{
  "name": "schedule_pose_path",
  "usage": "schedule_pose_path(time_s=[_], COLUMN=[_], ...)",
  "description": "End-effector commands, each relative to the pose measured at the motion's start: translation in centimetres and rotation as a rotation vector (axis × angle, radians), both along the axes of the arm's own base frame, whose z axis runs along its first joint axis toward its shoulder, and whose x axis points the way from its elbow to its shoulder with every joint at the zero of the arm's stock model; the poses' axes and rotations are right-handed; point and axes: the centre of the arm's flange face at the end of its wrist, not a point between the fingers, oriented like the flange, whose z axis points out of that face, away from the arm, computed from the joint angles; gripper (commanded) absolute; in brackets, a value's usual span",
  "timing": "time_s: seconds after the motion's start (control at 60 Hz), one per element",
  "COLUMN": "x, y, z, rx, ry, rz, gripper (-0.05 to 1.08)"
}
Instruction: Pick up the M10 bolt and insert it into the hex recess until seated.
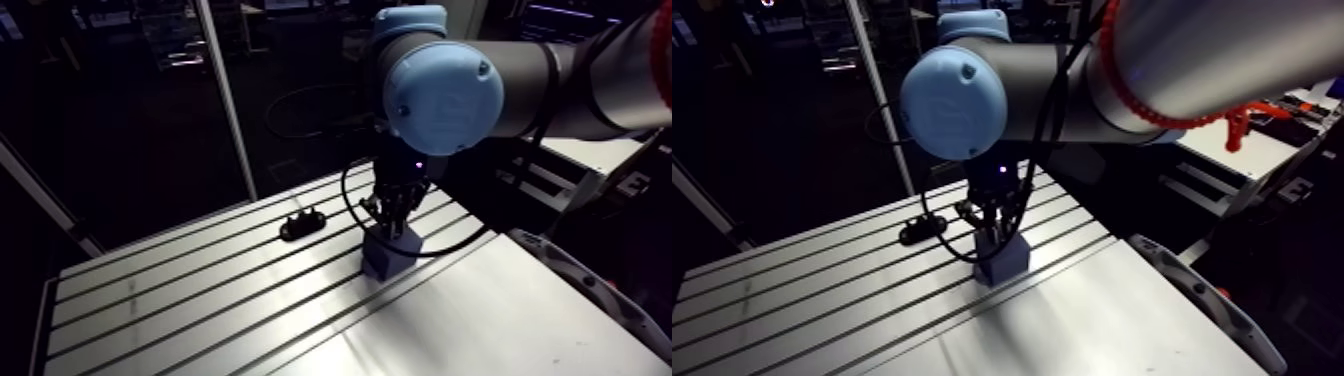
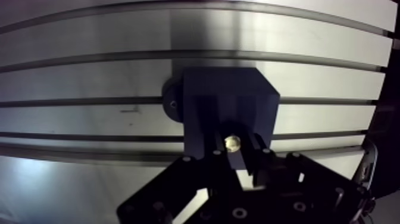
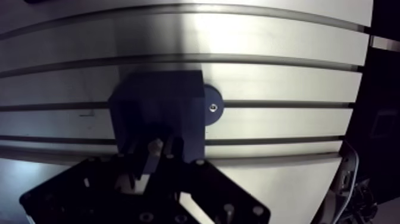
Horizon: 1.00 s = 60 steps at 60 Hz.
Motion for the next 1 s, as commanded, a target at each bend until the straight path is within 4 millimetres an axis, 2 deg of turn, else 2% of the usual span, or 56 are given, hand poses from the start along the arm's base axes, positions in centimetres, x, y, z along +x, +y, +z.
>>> schedule_pose_path(time_s=[0.017, 1.0], x=[0.01, 0.11], y=[0.01, -0.09], z=[0.04, 0.29], rx=[0.001, -0.010], ry=[0.000, -0.005], rz=[0.000, 0.106], gripper=[0.72, 0.74])
